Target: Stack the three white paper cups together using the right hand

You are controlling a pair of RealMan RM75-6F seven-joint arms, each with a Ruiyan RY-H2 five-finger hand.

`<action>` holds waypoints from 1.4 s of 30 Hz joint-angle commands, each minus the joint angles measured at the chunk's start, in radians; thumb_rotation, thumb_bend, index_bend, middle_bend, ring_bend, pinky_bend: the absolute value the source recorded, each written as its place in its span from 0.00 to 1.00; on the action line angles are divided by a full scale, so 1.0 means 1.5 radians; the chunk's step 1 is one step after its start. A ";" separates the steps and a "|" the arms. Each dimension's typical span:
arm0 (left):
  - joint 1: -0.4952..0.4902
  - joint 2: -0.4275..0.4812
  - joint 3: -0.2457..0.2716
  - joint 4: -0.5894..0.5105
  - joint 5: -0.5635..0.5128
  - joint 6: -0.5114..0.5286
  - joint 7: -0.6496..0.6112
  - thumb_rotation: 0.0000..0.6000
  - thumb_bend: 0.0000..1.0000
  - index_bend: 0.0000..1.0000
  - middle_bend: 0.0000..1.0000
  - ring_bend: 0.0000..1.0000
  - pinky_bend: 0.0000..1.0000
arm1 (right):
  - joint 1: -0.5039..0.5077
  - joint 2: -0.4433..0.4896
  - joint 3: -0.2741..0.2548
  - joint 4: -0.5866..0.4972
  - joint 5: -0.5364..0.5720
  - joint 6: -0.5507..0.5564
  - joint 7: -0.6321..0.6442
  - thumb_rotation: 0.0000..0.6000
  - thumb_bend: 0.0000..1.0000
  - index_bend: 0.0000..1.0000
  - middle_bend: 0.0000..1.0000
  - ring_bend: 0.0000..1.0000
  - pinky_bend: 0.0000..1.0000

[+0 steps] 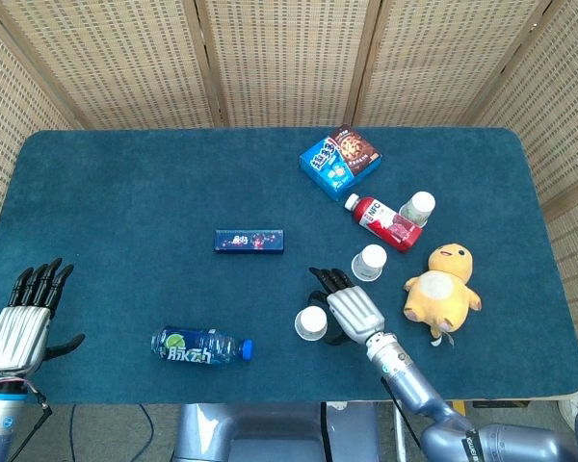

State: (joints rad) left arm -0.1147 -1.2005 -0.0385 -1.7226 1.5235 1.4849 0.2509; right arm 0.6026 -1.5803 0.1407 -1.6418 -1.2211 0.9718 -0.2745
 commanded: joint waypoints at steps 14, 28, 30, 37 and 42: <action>0.001 0.000 0.002 -0.001 0.002 0.002 0.001 1.00 0.02 0.00 0.00 0.00 0.01 | -0.001 0.011 0.018 -0.019 -0.003 0.036 0.003 1.00 0.20 0.53 0.05 0.00 0.03; 0.000 -0.003 0.003 -0.001 0.005 0.003 0.008 1.00 0.02 0.00 0.00 0.00 0.00 | -0.011 0.115 0.096 -0.071 0.032 0.120 -0.041 1.00 0.20 0.53 0.05 0.00 0.03; 0.000 -0.004 0.004 -0.001 0.005 0.002 0.010 1.00 0.02 0.00 0.00 0.00 0.00 | -0.011 0.114 0.104 -0.063 0.041 0.135 -0.054 1.00 0.20 0.53 0.05 0.00 0.03; 0.001 -0.005 0.005 -0.003 0.008 0.007 0.016 1.00 0.02 0.00 0.00 0.00 0.00 | -0.004 0.114 0.108 -0.031 0.095 0.119 -0.072 1.00 0.20 0.53 0.05 0.00 0.02; 0.001 -0.006 0.004 -0.002 0.007 0.006 0.018 1.00 0.02 0.00 0.00 0.00 0.00 | 0.001 0.113 0.105 -0.007 0.114 0.103 -0.064 1.00 0.20 0.53 0.05 0.00 0.02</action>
State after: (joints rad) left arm -0.1134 -1.2094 -0.0322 -1.7260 1.5345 1.4935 0.2782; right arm 0.6005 -1.4094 0.2996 -1.6599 -1.0580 1.1336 -0.3756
